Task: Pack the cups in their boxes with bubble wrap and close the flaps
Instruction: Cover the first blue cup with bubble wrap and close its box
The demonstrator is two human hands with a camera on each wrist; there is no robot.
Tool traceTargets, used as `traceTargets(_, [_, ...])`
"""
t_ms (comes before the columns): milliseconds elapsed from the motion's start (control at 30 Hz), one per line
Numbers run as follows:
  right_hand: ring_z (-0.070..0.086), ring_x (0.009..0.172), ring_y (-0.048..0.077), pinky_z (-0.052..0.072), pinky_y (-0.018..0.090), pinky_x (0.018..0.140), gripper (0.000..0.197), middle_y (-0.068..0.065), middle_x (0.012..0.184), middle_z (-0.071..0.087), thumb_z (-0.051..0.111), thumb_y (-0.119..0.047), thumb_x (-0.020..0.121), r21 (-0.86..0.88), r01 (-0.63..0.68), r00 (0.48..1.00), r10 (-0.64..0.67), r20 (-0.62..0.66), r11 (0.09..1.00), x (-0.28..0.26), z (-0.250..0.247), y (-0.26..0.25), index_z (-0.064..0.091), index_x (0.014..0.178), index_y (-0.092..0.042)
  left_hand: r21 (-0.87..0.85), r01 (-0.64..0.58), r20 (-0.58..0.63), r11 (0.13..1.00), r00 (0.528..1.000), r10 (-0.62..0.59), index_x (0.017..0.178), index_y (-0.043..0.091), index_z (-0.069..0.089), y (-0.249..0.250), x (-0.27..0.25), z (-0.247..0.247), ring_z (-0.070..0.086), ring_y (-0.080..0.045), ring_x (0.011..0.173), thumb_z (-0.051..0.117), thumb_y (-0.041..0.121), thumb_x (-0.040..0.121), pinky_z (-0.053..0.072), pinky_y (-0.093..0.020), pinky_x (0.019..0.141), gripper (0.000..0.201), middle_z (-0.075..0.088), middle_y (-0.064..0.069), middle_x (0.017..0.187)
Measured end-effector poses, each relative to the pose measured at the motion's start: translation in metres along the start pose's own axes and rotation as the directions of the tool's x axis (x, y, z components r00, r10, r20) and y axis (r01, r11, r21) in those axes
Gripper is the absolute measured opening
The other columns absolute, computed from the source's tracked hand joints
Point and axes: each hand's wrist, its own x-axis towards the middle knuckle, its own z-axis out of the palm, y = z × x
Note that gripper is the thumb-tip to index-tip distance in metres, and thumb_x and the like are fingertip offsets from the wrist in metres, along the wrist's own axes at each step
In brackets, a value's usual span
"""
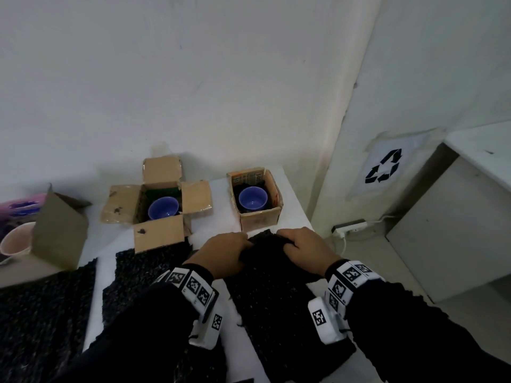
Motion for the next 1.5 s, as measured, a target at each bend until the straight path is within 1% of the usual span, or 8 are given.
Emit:
traceTargets(167, [0.063, 0.088, 0.002, 0.049, 0.023, 0.078, 0.057, -0.014, 0.096, 0.069, 0.067, -0.072, 0.065, -0.032, 0.030, 0.985, -0.024, 0.171, 0.999, 0.007, -0.007, -0.003, 0.064, 0.108, -0.034, -0.055, 0.079, -0.035, 0.995, 0.996, -0.081, 0.105, 0.020, 0.052, -0.020, 0.003, -0.015, 0.054, -0.023, 0.089, 0.051, 0.019, 0.090, 0.040, -0.034, 0.074, 0.015, 0.061, -0.005, 0.097])
traceTargets(400, [0.063, 0.089, 0.029, 0.051, 0.040, 0.080, 0.031, 0.006, 0.100, 0.068, 0.054, -0.030, 0.086, -0.096, -0.036, 0.991, 0.047, 0.122, 0.995, 0.048, -0.021, 0.012, 0.054, 0.118, -0.028, -0.130, -0.031, -0.214, 0.991, 0.977, 0.002, 0.089, 0.033, 0.043, -0.037, 0.006, -0.028, 0.051, -0.002, 0.064, 0.042, 0.068, 0.087, 0.041, -0.028, 0.060, 0.036, 0.050, 0.013, 0.069])
traceTargets(600, [0.059, 0.088, 0.020, 0.045, 0.040, 0.082, 0.023, -0.004, 0.090, 0.062, 0.056, -0.053, 0.071, 0.117, -0.093, 0.985, 0.074, 0.157, 0.989, 0.093, -0.046, 0.008, 0.045, 0.089, -0.043, -0.303, 0.010, -0.385, 0.953, 0.914, -0.132, 0.082, 0.024, 0.044, -0.054, 0.032, -0.016, 0.047, -0.015, 0.071, 0.038, 0.037, 0.098, 0.043, -0.038, 0.067, 0.022, 0.045, 0.003, 0.082])
traceTargets(833, [0.037, 0.102, 0.019, 0.023, 0.035, 0.082, 0.028, -0.008, 0.096, 0.056, 0.055, -0.016, 0.074, -0.267, -0.008, 0.998, -0.010, -0.066, 0.964, 0.162, -0.055, -0.001, 0.052, 0.094, -0.035, -0.283, -0.035, -0.463, 0.959, 0.880, -0.104, 0.073, 0.020, 0.055, -0.073, 0.049, -0.004, 0.050, -0.017, 0.092, 0.063, 0.034, 0.084, 0.045, -0.032, 0.078, 0.020, 0.056, 0.001, 0.099])
traceTargets(1000, [0.047, 0.093, 0.022, 0.039, 0.029, 0.076, 0.031, 0.001, 0.106, 0.046, 0.060, 0.002, 0.073, -0.199, 0.214, 0.935, -0.260, -0.243, 0.956, 0.193, -0.029, 0.001, 0.064, 0.092, -0.022, -0.245, -0.007, -0.527, 0.969, 0.840, -0.127, 0.068, 0.015, 0.055, -0.082, 0.053, 0.008, 0.050, -0.021, 0.104, 0.073, 0.030, 0.080, 0.046, -0.033, 0.082, 0.026, 0.057, -0.003, 0.115])
traceTargets(1133, [0.050, 0.079, 0.019, 0.043, 0.036, 0.073, 0.035, -0.001, 0.099, 0.052, 0.052, 0.006, 0.072, -0.131, 0.248, 0.947, -0.269, -0.175, 0.960, 0.207, -0.004, 0.004, 0.058, 0.094, -0.020, -0.335, 0.006, -0.540, 0.942, 0.818, -0.197, 0.074, 0.016, 0.052, -0.086, 0.052, 0.022, 0.057, -0.024, 0.107, 0.074, 0.030, 0.078, 0.052, -0.039, 0.076, 0.026, 0.063, -0.006, 0.112])
traceTargets(1300, [0.056, 0.111, 0.025, 0.024, 0.026, 0.081, 0.033, 0.005, 0.117, 0.065, 0.056, -0.006, 0.087, -0.248, 0.269, 0.961, -0.277, 0.003, 0.931, 0.212, 0.005, 0.007, 0.065, 0.117, -0.016, -0.394, -0.023, -0.545, 0.919, 0.811, -0.213, 0.125, 0.024, 0.053, -0.085, 0.051, 0.017, 0.054, -0.018, 0.108, 0.071, 0.029, 0.081, 0.052, -0.036, 0.080, 0.048, 0.059, 0.001, 0.117])
traceTargets(1500, [0.031, 0.126, 0.032, 0.026, 0.043, 0.095, 0.031, 0.005, 0.133, 0.048, 0.051, -0.027, 0.094, -0.658, 0.308, 0.950, -0.185, 0.251, 0.687, 0.214, 0.012, 0.012, 0.062, 0.123, -0.027, -0.262, -0.031, -0.585, 0.965, 0.800, -0.133, 0.109, 0.016, 0.070, -0.087, 0.055, 0.021, 0.049, -0.022, 0.115, 0.063, 0.036, 0.087, 0.052, -0.035, 0.081, 0.030, 0.053, -0.003, 0.127])
